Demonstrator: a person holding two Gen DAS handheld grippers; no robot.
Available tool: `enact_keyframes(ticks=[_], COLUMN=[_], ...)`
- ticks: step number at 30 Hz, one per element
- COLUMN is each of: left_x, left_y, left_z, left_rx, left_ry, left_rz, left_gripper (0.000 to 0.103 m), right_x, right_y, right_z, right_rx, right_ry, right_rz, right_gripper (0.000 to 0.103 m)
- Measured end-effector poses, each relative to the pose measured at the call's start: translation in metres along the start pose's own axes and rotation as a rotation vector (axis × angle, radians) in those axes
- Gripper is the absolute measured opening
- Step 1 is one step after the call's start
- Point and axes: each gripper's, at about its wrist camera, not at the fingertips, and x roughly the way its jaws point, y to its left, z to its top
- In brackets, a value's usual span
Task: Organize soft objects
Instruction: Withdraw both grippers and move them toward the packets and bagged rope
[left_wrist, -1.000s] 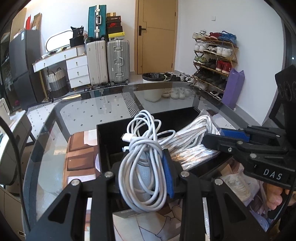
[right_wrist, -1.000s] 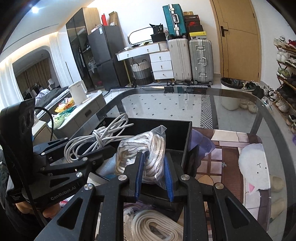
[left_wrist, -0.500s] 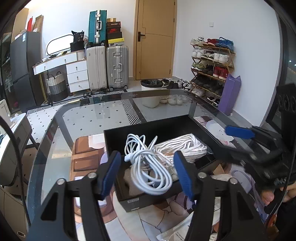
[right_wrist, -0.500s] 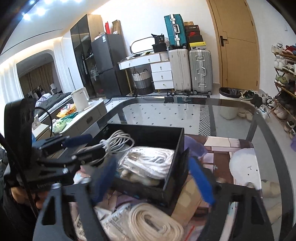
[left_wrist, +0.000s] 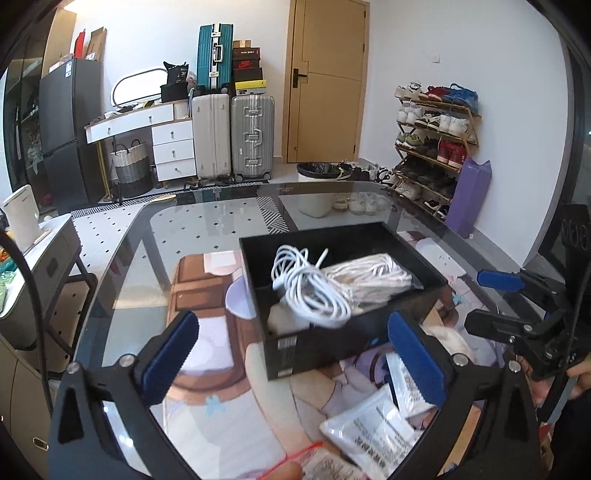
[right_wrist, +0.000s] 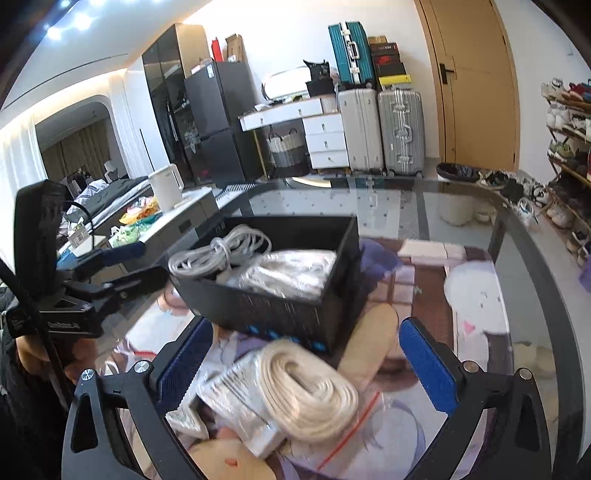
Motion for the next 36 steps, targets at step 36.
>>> enact_keyframes(ticks=[36], left_x=[-0.021], left_y=[0.008], left_z=[-0.069], left_rx=[-0.013], left_ry=[0.139], left_rz=[0.027], left_gripper=[0.103], right_x=[0.014], right_y=[-0.008], right_z=[-0.024], right_rx=[-0.004], right_ry=[0.107], right_rz=[0.017], right_gripper=[0.102])
